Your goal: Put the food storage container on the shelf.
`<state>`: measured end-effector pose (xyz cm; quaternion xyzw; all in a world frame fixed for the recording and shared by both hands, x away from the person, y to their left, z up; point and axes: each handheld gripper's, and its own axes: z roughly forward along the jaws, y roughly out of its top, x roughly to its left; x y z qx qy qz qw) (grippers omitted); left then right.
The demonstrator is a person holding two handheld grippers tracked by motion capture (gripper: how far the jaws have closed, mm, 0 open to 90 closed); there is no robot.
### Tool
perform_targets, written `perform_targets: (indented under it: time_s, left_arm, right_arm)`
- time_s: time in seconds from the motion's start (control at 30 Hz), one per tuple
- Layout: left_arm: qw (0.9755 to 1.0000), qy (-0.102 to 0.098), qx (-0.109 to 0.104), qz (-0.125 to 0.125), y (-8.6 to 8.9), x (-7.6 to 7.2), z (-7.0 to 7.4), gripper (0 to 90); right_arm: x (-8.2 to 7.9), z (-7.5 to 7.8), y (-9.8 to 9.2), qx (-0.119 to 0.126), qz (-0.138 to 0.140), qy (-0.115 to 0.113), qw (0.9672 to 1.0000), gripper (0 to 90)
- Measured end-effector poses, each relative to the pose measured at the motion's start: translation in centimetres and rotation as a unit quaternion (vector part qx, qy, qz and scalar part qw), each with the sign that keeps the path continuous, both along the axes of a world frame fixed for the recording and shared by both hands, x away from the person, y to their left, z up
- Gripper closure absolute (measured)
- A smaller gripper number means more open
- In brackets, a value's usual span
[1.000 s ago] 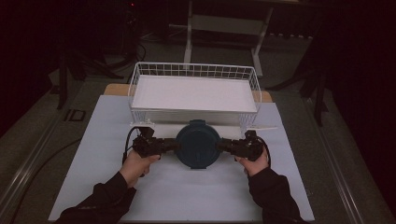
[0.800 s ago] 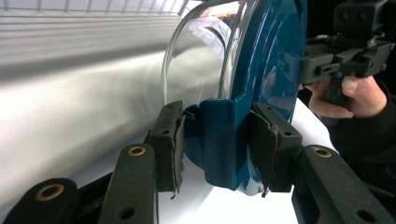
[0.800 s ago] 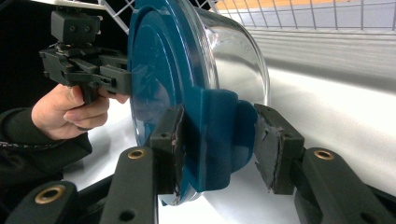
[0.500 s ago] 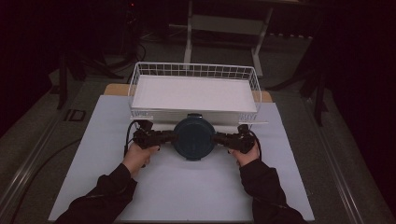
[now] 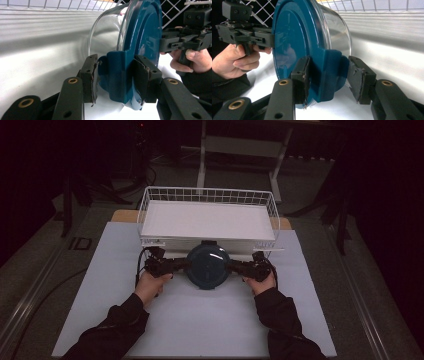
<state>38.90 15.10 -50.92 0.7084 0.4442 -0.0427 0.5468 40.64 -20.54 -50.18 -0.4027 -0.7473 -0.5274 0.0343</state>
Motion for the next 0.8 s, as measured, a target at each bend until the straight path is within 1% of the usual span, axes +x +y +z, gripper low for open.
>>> perform_targets:
  time_s: [0.03, 0.07, 0.1, 0.13, 0.17, 0.2, 0.23, 0.27, 0.3, 0.37, 0.4, 0.43, 0.5, 0.53, 0.57, 0.6, 0.67, 0.73, 0.77, 0.8]
  left_arm:
    - [1.0000, 0.004, -0.007, 0.001, 0.1, 0.1, -0.2, 55.8]
    - [0.9999, 0.006, -0.008, 0.005, 0.1, 0.1, -0.3, 55.5]
    - [0.9997, 0.012, -0.017, 0.008, 0.2, 0.2, -0.5, 55.3]
    - [0.9996, 0.015, -0.022, 0.009, 0.2, 0.3, -0.6, 55.2]
    - [0.9996, 0.015, -0.022, 0.009, 0.2, 0.3, -0.6, 54.9]
    - [0.9993, 0.021, -0.029, 0.011, 0.3, 0.4, -0.8, 54.3]
    - [0.9992, 0.023, -0.031, 0.010, 0.3, 0.5, -0.9, 53.9]
    - [0.9993, 0.019, -0.028, 0.014, 0.2, 0.5, -0.9, 53.2]
    - [0.9997, -0.002, -0.009, 0.021, 0.2, 0.5, -0.8, 52.2]
    - [0.9995, -0.007, -0.003, 0.030, 0.1, 0.6, -0.7, 51.1]
    - [0.9993, -0.009, -0.003, 0.035, 0.1, 0.7, -0.7, 51.1]
    - [0.9991, -0.014, -0.002, 0.041, 0.0, 0.8, -0.6, 51.5]
    - [0.9987, -0.019, -0.002, 0.046, 0.0, 0.9, -0.7, 51.2]
    - [0.9985, -0.025, 0.005, 0.049, 0.0, 1.0, -0.7, 48.7]
    - [0.9983, -0.032, 0.006, 0.048, 0.0, 1.1, -0.8, 47.2]
    - [0.9982, -0.034, 0.007, 0.048, 0.0, 1.1, -0.8, 46.7]
    - [0.9981, -0.036, 0.007, 0.050, 0.0, 1.2, -0.9, 44.7]
    - [0.9979, -0.037, 0.010, 0.053, -0.1, 1.2, -0.9, 43.8]
    - [0.9979, -0.036, 0.010, 0.053, -0.1, 1.2, -0.9, 42.6]
    - [0.9979, -0.034, 0.012, 0.053, -0.1, 1.2, -0.8, 42.5]
  right_arm:
    - [0.0, 0.0, 0.1, -0.003, -0.003, -0.002, 1.0000, 53.0]
    - [-0.1, 0.0, 0.2, -0.007, -0.006, -0.005, 0.9999, 52.3]
    - [0.0, 0.0, 0.2, -0.006, -0.006, -0.004, 1.0000, 51.8]
    - [0.0, -0.1, 0.2, -0.005, -0.007, -0.004, 1.0000, 51.3]
    - [0.0, -0.1, 0.2, -0.005, -0.007, -0.004, 1.0000, 51.3]
    - [0.1, -0.1, 0.3, -0.007, -0.012, -0.008, 0.9999, 50.3]
    - [0.1, -0.1, 0.3, -0.007, -0.014, -0.007, 0.9999, 50.0]
    - [0.1, -0.1, 0.3, -0.009, -0.018, -0.010, 0.9997, 49.7]
    - [0.2, -0.1, 0.4, -0.009, -0.021, -0.014, 0.9996, 49.6]
    - [0.3, -0.2, 0.5, -0.005, -0.029, -0.013, 0.9995, 49.8]
    - [0.3, -0.2, 0.6, -0.004, -0.034, -0.019, 0.9992, 49.8]
    - [0.4, -0.1, 0.6, -0.004, -0.036, -0.020, 0.9991, 49.4]
    - [0.4, 0.1, 0.8, -0.009, -0.046, -0.015, 0.9988, 48.9]
    - [0.5, 0.2, 0.8, -0.011, -0.051, -0.012, 0.9986, 48.0]
    - [0.5, 0.2, 0.9, -0.017, -0.056, -0.019, 0.9981, 47.3]
    - [1.0, 0.0, 0.9, -0.019, -0.050, -0.062, 0.9966, 47.4]
    - [1.1, 0.1, 1.0, -0.026, -0.061, -0.067, 0.9956, 47.2]
    - [1.1, 0.0, 1.0, -0.024, -0.067, -0.069, 0.9951, 47.9]
    - [1.1, 0.0, 1.0, -0.029, -0.073, -0.076, 0.9940, 47.6]
    - [1.0, 0.0, 1.0, -0.027, -0.075, -0.075, 0.9940, 48.0]
